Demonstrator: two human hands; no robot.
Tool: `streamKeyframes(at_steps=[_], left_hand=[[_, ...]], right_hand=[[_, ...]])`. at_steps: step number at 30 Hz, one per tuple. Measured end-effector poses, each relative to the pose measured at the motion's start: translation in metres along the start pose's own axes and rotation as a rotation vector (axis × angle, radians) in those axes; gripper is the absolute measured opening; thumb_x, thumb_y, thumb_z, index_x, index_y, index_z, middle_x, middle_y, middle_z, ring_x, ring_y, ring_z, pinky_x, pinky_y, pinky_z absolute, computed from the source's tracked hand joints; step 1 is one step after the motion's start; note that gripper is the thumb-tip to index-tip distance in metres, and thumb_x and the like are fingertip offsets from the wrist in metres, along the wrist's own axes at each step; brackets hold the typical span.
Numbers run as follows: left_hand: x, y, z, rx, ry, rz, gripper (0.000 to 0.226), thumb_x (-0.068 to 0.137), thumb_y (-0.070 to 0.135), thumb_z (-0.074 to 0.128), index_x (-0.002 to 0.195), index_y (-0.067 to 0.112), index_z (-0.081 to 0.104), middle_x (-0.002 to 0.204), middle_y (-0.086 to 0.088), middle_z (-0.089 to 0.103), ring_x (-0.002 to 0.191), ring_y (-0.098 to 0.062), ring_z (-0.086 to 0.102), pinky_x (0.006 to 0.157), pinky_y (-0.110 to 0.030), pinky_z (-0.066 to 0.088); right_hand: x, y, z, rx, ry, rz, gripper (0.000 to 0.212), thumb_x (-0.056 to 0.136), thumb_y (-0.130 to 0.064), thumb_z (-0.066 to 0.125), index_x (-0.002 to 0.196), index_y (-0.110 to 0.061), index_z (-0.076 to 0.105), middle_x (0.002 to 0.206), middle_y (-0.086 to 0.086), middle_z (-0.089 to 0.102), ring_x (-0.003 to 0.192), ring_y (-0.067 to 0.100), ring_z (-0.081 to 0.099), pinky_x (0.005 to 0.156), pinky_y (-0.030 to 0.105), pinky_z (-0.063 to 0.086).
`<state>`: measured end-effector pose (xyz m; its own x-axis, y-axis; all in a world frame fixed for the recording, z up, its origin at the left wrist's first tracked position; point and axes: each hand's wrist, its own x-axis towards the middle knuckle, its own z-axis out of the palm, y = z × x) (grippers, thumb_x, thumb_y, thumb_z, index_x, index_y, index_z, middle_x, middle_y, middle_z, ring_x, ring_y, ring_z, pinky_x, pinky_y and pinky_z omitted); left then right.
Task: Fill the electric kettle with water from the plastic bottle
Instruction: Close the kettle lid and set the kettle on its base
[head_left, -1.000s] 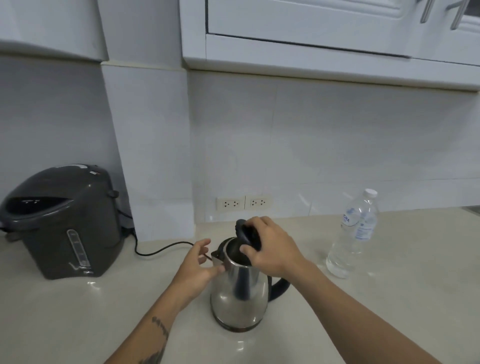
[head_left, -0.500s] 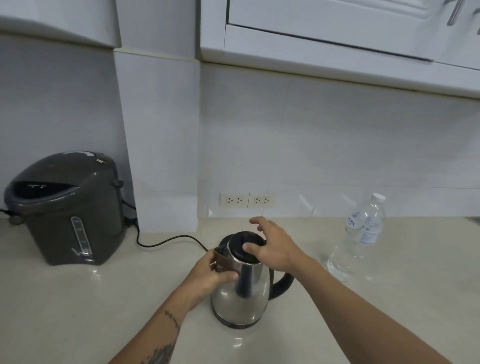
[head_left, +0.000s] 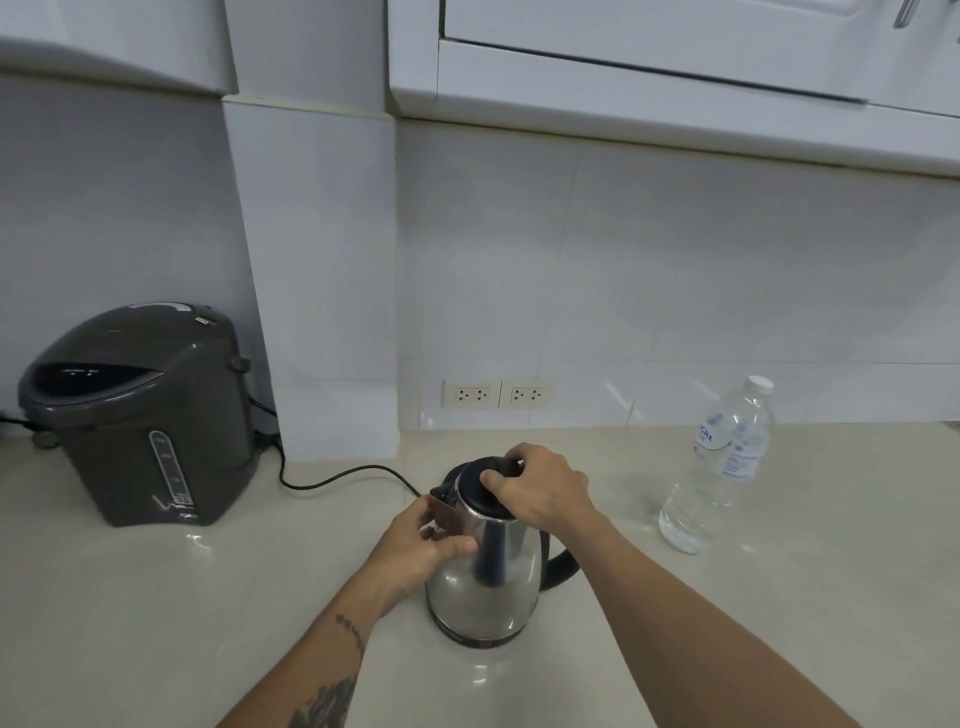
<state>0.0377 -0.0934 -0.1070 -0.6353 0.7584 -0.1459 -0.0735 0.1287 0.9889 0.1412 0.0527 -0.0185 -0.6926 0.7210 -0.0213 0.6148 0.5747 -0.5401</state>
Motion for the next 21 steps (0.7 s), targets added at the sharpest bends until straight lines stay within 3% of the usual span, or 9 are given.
streamKeyframes(at_steps=[6,10,12,15,18,21], left_hand=[[-0.004,0.0,0.001,-0.019,0.002,0.005,0.047,0.071,0.009,0.085,0.111,0.021,0.065,0.109,0.007,0.071,0.112,-0.017,0.067,0.091,-0.027,0.05],[-0.003,-0.003,-0.001,0.01,0.007,0.002,0.041,0.071,0.013,0.085,0.104,0.026,0.065,0.119,0.006,0.07,0.113,-0.015,0.066,0.096,-0.03,0.049],[-0.002,-0.003,-0.002,0.039,0.016,-0.001,0.037,0.073,0.013,0.085,0.101,0.027,0.064,0.121,0.008,0.068,0.112,-0.013,0.065,0.095,-0.029,0.048],[-0.002,-0.004,-0.002,0.058,0.025,0.015,0.038,0.076,0.011,0.083,0.105,0.025,0.064,0.122,0.01,0.065,0.107,-0.003,0.062,0.086,-0.02,0.047],[-0.001,-0.007,-0.002,0.045,0.032,0.027,0.041,0.077,0.009,0.083,0.111,0.022,0.064,0.122,0.003,0.066,0.106,0.001,0.061,0.085,-0.019,0.046],[-0.001,-0.007,-0.002,0.047,0.031,0.022,0.048,0.076,0.009,0.083,0.118,0.021,0.064,0.125,0.0,0.066,0.106,0.0,0.061,0.089,-0.022,0.046]], right_hand=[[-0.003,0.0,-0.004,-0.017,-0.012,-0.009,0.05,0.08,-0.065,0.057,0.116,-0.03,0.064,0.104,-0.007,0.065,0.114,0.023,0.059,0.113,0.054,0.022],[-0.013,0.017,-0.007,0.009,-0.003,-0.073,0.061,0.083,-0.067,0.057,0.133,-0.033,0.057,0.129,-0.007,0.065,0.127,0.021,0.053,0.118,0.061,0.011],[-0.023,0.034,-0.007,0.061,0.076,-0.087,0.059,0.085,-0.06,0.059,0.136,-0.033,0.055,0.134,-0.009,0.061,0.129,0.018,0.052,0.119,0.06,0.014],[-0.037,0.064,-0.009,0.206,0.157,-0.031,0.054,0.085,-0.043,0.066,0.136,-0.028,0.056,0.132,-0.005,0.061,0.126,0.019,0.056,0.115,0.05,0.034],[-0.045,0.087,-0.013,0.278,0.125,0.061,0.055,0.09,-0.027,0.068,0.142,-0.022,0.051,0.139,0.002,0.055,0.127,0.02,0.052,0.108,0.038,0.044],[-0.045,0.096,-0.017,0.332,0.044,0.141,0.057,0.091,-0.023,0.068,0.144,-0.021,0.048,0.137,0.005,0.055,0.117,0.02,0.054,0.101,0.036,0.047]])
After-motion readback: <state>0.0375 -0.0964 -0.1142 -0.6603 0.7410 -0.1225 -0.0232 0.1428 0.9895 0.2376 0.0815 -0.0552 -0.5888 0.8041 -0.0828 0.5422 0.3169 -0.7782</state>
